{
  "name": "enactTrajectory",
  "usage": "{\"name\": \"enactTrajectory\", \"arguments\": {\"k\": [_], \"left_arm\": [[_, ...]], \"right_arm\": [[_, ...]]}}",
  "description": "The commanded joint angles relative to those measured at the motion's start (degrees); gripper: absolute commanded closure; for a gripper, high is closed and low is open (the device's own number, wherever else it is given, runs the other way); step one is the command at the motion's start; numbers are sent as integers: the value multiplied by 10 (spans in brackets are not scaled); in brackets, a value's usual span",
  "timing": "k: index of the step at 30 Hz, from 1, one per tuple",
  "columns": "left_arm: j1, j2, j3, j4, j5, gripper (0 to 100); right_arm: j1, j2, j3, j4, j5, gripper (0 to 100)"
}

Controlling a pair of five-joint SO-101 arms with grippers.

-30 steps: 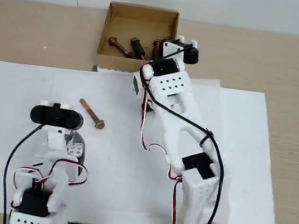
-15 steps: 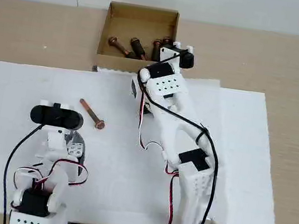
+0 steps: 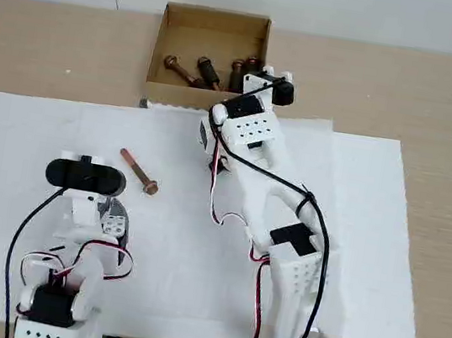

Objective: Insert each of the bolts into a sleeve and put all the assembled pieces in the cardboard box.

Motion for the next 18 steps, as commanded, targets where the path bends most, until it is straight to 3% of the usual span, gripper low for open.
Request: {"name": "enactTrajectory", "arguments": {"k": [1, 13, 18], "left_arm": [[0, -4, -2, -13, -4, 994], [2, -4, -2, -13, -4, 994], [2, -4, -2, -13, -4, 994]], "right_arm": [[-1, -56, -22, 37, -17, 995], [0, -234, -22, 195, 121, 995], [10, -331, -18, 209, 193, 995]]}}
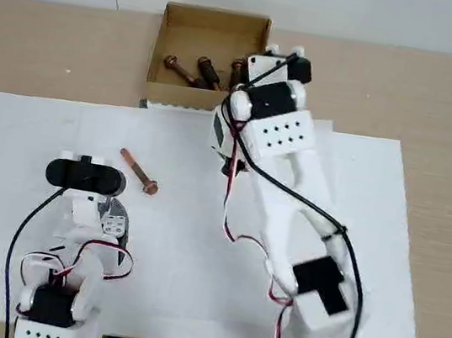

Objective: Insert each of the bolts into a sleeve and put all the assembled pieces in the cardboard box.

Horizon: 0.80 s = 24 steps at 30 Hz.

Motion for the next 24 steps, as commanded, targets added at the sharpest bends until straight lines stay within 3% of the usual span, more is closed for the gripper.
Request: {"name": "enactTrajectory", "arguments": {"k": [1, 7, 12, 18, 24], "left_arm": [[2, -4, -2, -13, -4, 994], [2, -4, -2, -13, -4, 994], [2, -4, -2, -13, -4, 994], [2, -4, -2, -13, -4, 994], [2, -4, -2, -13, -4, 994]], "right_arm": [[12, -107, -18, 9, 47, 995], [13, -237, -11, 13, 108, 995], [13, -385, 83, 12, 162, 995], [31, -595, 308, 4, 192, 995], [99, -807, 567, -91, 261, 995]]}}
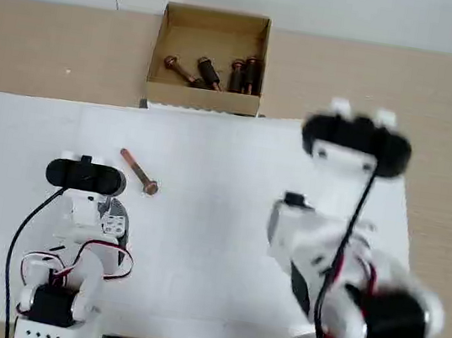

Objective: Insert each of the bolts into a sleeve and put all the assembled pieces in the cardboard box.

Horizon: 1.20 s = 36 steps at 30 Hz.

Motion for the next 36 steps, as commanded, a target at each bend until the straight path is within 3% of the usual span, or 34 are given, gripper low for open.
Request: {"name": "enactTrajectory", "arguments": {"k": [1, 11, 25, 32, 36], "left_arm": [[2, -4, -2, -13, -4, 994], [2, -4, -2, -13, -4, 994], [-3, -4, -8, -11, -4, 994], [-39, 2, -175, 61, -4, 994], [-66, 75, -278, 121, -4, 994]], "right_arm": [[29, -138, 147, -73, 47, 995], [50, -442, 449, -194, 148, 995], [50, -430, 527, -326, 171, 995], [51, -430, 562, -363, 203, 995], [51, -430, 574, -363, 202, 995]]}}
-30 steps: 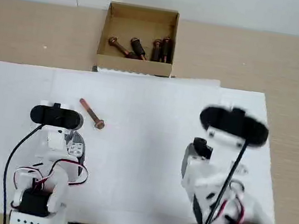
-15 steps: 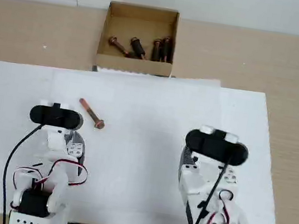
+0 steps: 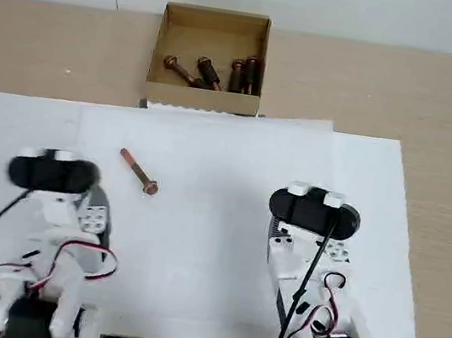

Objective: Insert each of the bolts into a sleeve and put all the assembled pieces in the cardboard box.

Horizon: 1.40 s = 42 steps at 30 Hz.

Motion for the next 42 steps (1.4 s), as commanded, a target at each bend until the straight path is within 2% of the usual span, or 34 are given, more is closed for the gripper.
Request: {"name": "enactTrajectory", "arguments": {"k": [1, 10, 17, 19, 22, 29, 34, 37, 40, 42], "left_arm": [[-17, 91, -112, 47, -4, 994], [-19, 484, -402, 116, -1, 994], [-18, 734, -604, 249, -12, 994], [-16, 806, -647, 288, -79, 994], [-18, 891, -676, 295, -212, 994], [-5, 940, -678, 295, -433, 994], [-3, 942, -678, 283, -526, 994], [-4, 942, -683, 250, -519, 994], [2, 942, -683, 244, -425, 994], [16, 942, -682, 242, -337, 993]], "right_arm": [[9, -5, -2, -15, 4, 995], [80, -5, -2, -11, 3, 995], [110, -5, -2, -11, 2, 995], [114, -5, -2, -11, 2, 995], [114, -5, -1, -11, 2, 995], [114, -5, -2, -15, 3, 995], [119, -5, -3, -11, 4, 995], [148, -5, -2, -10, 4, 995], [179, -5, -2, -10, 5, 995], [193, -5, -3, -10, 6, 995]]}}
